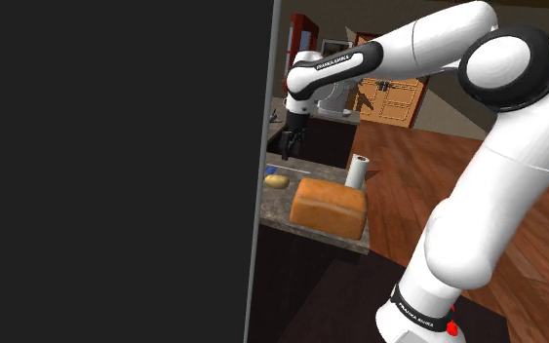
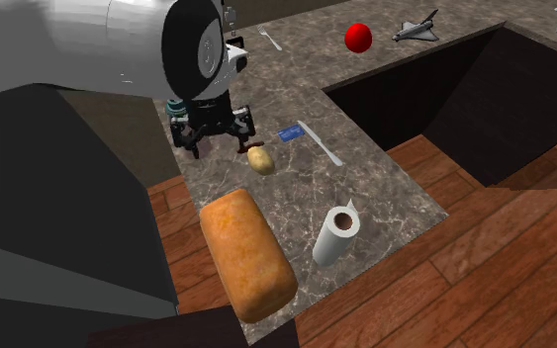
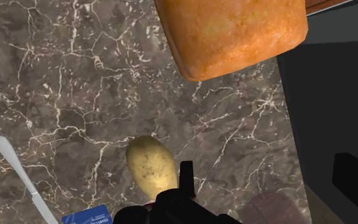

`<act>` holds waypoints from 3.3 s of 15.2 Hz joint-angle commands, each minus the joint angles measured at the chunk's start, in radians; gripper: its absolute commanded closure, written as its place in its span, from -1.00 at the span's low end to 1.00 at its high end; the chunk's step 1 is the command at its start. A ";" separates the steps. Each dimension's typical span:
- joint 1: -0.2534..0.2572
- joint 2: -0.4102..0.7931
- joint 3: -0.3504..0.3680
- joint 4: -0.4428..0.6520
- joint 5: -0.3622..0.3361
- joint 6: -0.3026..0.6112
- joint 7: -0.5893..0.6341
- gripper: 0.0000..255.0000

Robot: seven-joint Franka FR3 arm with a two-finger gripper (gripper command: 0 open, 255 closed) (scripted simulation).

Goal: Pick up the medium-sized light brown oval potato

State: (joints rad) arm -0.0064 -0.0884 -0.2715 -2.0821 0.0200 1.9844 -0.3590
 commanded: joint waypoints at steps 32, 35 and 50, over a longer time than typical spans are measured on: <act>-0.119 0.684 0.000 0.460 0.147 0.090 -0.244 1.00; -0.117 0.675 -0.001 0.459 0.145 0.081 -0.242 1.00; -0.110 0.590 -0.016 0.524 0.119 -0.066 -0.227 1.00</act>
State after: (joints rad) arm -0.1162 0.5055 -0.2872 -1.5586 0.1399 1.9236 -0.5863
